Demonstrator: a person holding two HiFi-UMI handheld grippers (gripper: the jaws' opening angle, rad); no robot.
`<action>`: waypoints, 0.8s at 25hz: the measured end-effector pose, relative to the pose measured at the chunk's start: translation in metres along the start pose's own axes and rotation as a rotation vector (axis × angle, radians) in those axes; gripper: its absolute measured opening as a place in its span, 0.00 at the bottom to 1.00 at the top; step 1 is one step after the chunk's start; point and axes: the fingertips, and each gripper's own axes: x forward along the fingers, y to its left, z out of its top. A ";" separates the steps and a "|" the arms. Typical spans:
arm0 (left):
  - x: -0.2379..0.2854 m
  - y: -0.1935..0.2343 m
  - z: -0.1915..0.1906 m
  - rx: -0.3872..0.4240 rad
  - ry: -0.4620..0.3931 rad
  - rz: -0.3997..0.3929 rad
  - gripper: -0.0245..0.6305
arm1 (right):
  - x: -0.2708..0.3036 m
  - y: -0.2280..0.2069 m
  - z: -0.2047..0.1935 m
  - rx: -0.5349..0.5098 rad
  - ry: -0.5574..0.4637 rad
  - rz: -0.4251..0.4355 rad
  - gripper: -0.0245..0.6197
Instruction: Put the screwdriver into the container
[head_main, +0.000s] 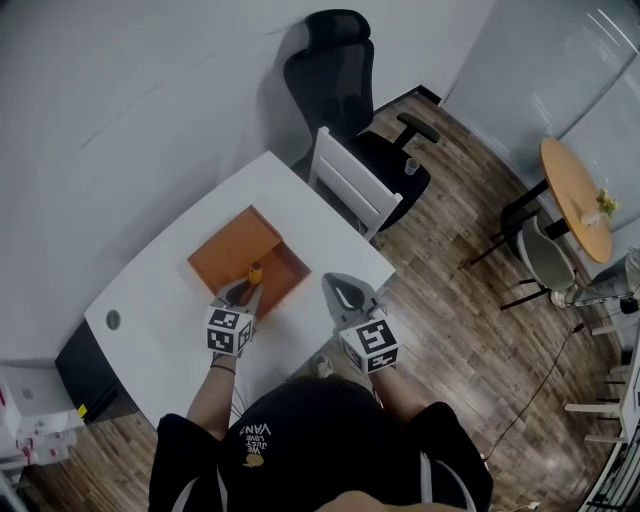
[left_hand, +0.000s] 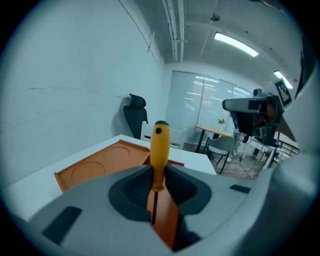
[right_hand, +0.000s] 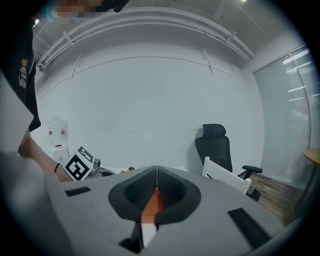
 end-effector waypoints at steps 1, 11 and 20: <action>0.001 0.001 -0.002 -0.001 0.004 0.000 0.17 | 0.000 0.000 -0.001 0.000 0.001 -0.002 0.06; 0.014 0.000 -0.023 -0.004 0.075 -0.014 0.17 | -0.005 0.002 -0.007 -0.001 0.010 -0.015 0.06; 0.025 -0.002 -0.042 -0.010 0.149 -0.028 0.17 | -0.007 0.002 -0.013 0.004 0.020 -0.026 0.06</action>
